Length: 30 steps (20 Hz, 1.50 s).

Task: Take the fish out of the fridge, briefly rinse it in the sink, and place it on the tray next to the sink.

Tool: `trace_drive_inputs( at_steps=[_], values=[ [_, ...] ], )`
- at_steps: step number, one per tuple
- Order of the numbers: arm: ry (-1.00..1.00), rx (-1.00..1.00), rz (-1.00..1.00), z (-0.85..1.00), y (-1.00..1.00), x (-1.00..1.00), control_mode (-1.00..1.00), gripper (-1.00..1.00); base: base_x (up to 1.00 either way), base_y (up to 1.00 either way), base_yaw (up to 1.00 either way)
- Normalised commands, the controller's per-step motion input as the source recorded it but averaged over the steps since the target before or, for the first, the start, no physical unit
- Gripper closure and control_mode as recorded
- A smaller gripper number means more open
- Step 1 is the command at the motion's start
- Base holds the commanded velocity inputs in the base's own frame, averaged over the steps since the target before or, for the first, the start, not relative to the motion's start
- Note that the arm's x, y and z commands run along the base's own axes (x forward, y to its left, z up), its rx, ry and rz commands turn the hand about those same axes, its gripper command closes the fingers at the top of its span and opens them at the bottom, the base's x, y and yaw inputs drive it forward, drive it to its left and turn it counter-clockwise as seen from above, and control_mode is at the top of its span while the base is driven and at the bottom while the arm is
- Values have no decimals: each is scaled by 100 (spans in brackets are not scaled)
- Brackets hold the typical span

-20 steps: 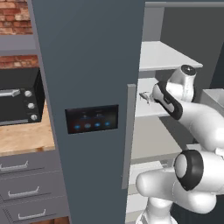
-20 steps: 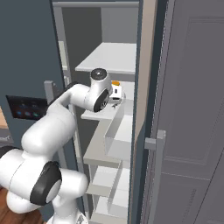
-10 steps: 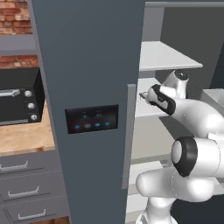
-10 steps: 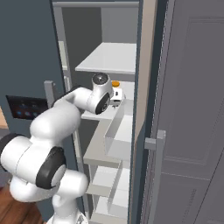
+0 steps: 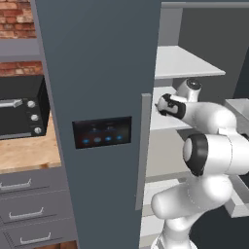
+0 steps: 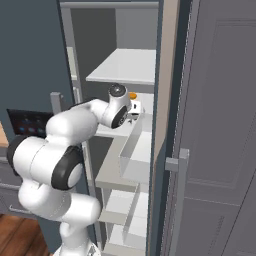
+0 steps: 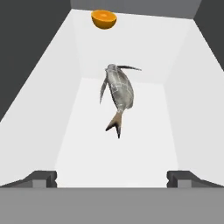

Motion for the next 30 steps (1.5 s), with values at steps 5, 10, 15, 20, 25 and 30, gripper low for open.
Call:
trace_drive_inputs(
  at_steps=[5,10,15,20,25,30],
  values=[
    [0,0,0,-15,0,42,-100,-100,0,0,0],
    [-4,0,0,-27,0,19,-100,-100,0,0,0],
    [-2,0,0,-33,-1,18,-100,-100,0,0,0],
    [-1,0,0,-13,-10,33,-100,-100,0,0,0],
    [0,0,0,-12,-22,33,-100,-100,0,0,0],
    [0,0,0,-30,-20,30,-100,-100,0,0,0]
  ],
)
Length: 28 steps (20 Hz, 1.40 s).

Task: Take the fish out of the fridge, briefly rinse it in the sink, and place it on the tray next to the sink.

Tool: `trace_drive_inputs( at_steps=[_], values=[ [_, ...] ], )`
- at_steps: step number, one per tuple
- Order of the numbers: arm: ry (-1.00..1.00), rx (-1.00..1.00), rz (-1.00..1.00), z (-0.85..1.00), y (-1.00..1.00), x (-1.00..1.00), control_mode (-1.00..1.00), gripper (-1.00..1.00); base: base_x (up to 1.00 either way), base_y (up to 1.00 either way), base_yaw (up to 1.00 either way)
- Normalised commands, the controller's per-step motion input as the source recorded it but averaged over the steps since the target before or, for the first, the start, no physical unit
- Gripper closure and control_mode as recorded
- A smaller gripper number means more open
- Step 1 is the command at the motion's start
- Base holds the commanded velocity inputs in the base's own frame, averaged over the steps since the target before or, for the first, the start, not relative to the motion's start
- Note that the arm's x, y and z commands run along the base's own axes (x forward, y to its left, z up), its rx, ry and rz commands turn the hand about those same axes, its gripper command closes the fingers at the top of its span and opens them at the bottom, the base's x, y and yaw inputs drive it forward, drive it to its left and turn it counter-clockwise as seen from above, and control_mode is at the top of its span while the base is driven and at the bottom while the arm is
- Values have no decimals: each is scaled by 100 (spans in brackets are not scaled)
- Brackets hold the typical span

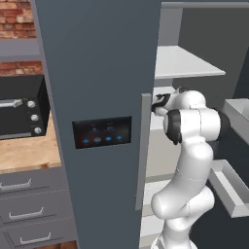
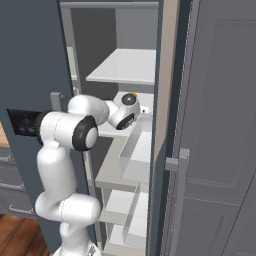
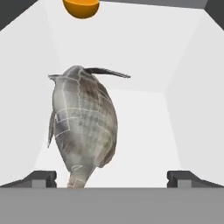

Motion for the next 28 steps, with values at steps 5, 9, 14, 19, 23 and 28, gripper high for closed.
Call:
trace_drive_inputs(
  at_steps=[5,9,14,19,23,28],
  values=[
    [-2,0,0,-38,-5,42,-100,-100,0,0,0],
    [-4,1,0,-40,0,75,-100,-100,0,0,0],
    [-1,1,0,-70,0,61,-100,100,0,0,0],
    [3,0,0,-14,1,0,-100,100,0,0,0],
    [2,0,0,-38,22,-66,-100,100,0,0,0],
    [-9,-1,0,-31,25,-100,-100,100,0,0,0]
  ],
)
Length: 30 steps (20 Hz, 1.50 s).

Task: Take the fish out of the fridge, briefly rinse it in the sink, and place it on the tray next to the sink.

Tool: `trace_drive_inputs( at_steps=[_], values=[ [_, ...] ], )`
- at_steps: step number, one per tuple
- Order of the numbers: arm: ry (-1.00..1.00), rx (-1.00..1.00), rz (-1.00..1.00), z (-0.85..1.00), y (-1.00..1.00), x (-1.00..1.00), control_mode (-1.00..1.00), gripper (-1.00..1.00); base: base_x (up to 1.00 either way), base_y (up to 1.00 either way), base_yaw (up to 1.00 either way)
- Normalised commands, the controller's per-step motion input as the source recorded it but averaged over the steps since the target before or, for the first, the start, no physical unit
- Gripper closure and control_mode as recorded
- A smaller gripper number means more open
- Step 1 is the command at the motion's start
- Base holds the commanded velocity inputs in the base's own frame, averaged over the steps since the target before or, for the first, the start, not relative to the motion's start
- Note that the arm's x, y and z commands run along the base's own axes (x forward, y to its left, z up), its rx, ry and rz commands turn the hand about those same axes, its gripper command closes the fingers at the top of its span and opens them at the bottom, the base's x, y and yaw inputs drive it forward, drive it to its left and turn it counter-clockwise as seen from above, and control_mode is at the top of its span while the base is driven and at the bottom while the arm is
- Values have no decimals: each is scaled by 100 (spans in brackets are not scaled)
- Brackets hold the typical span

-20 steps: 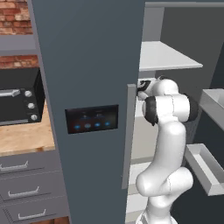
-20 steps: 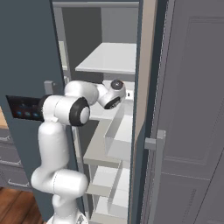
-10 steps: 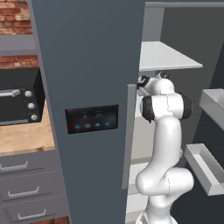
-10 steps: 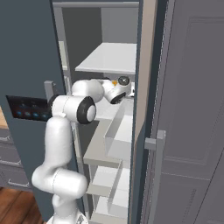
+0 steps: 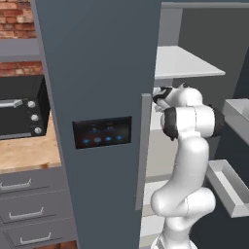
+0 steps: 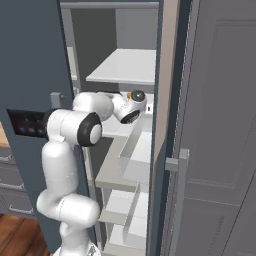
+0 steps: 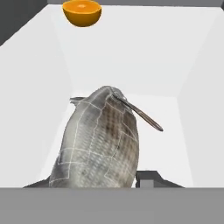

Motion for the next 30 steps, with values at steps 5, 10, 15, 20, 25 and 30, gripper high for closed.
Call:
trace_drive_inputs(
  at_steps=[5,10,15,20,25,30],
  values=[
    [-22,-6,-3,20,38,-100,-100,100,0,0,0],
    [-12,-2,-13,98,25,-100,-100,100,0,0,0],
    [2,0,-16,100,29,-99,-100,100,0,0,0],
    [16,0,-14,100,31,-68,-100,100,0,0,0],
    [19,0,-9,100,28,-46,-100,100,0,0,0],
    [18,9,-2,100,25,-28,-100,100,0,0,0]
  ],
)
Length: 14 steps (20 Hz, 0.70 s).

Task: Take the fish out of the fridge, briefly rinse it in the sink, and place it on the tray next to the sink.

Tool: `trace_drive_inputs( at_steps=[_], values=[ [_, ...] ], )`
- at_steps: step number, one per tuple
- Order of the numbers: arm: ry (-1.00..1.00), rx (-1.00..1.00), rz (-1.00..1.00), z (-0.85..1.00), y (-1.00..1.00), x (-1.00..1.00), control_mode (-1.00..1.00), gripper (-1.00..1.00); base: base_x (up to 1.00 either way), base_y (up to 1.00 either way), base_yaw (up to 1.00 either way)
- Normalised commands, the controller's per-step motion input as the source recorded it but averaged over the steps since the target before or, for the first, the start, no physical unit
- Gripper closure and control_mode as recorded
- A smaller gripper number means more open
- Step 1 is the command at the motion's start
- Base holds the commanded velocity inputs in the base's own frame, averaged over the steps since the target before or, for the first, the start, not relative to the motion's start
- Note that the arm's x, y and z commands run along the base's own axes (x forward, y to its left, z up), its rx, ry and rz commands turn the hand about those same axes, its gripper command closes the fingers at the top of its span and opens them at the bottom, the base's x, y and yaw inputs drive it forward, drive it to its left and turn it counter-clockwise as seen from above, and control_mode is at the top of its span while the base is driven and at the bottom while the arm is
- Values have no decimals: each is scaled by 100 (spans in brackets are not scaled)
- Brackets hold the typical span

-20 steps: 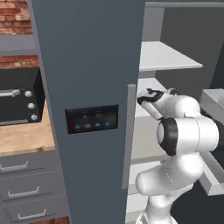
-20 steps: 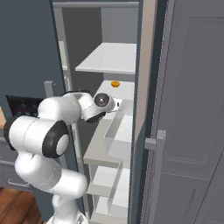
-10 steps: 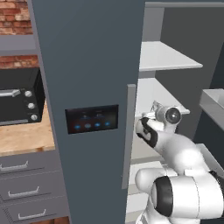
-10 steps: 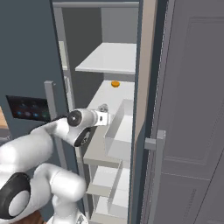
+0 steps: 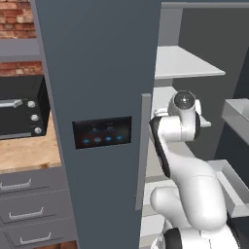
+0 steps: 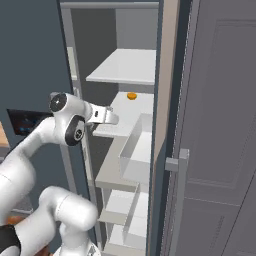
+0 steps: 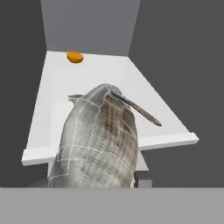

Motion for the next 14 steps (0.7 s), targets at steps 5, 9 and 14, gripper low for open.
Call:
trace_drive_inputs(
  at_steps=[5,9,14],
  values=[
    [11,5,2,22,44,-92,-100,100,0,0,0],
    [-17,0,0,-2,23,-87,-100,100,0,0,0],
    [0,0,1,0,3,-8,-100,100,0,0,0]
  ],
)
